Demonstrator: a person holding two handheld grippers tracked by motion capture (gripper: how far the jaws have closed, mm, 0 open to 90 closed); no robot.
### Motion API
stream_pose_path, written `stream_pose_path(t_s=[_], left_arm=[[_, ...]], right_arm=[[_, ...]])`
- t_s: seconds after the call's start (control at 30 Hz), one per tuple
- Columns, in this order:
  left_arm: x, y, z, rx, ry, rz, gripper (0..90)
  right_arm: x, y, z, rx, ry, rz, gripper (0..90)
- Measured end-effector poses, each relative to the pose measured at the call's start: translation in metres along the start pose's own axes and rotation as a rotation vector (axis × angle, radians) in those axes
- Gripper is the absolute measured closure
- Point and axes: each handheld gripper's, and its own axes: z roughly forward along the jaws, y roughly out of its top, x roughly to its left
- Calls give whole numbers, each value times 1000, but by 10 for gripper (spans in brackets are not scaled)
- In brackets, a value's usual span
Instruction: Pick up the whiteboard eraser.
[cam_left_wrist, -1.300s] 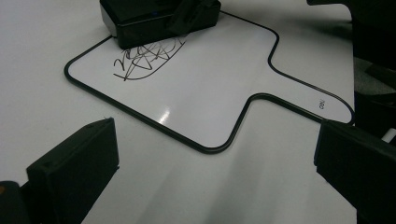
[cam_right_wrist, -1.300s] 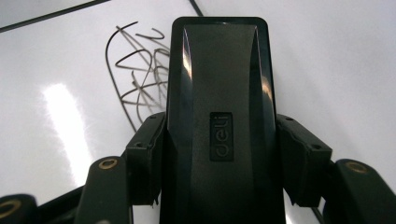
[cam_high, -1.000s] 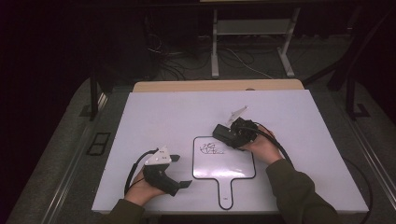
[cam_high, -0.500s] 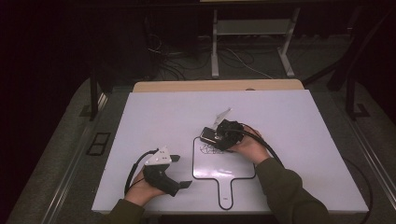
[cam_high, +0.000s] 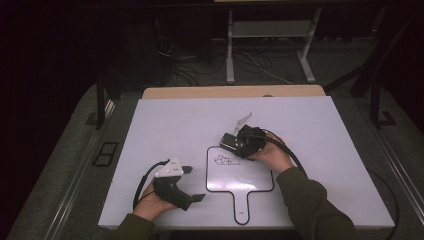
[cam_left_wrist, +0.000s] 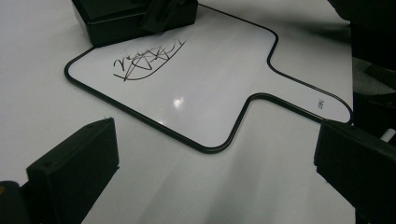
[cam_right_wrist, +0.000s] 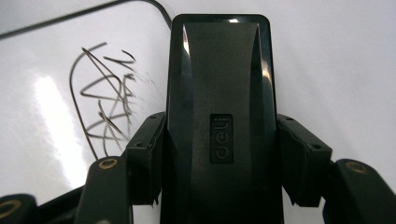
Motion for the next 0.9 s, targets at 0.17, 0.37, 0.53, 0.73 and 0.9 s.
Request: stream_pose_path(t_s=[0.17,0.37,0.53,0.73,0.9], left_arm=[[0,0,-1,-1,2,4,0],[0,0,-1,0,1,4,0],[-1,1,1,1,-1,6,0],[-1,0,0,1,1,7,0],[-1,1,0,1,1,8,0]], right_arm=[[-8,-12,-6,2,-20,8,384],[-19,-27,-13,1,-46,37,385],[-17,-30,-16,2,-54,24,385],[4,-18,-11,-4,-15,-27,385],[23,-10,-9,-8,8,-69,385]])
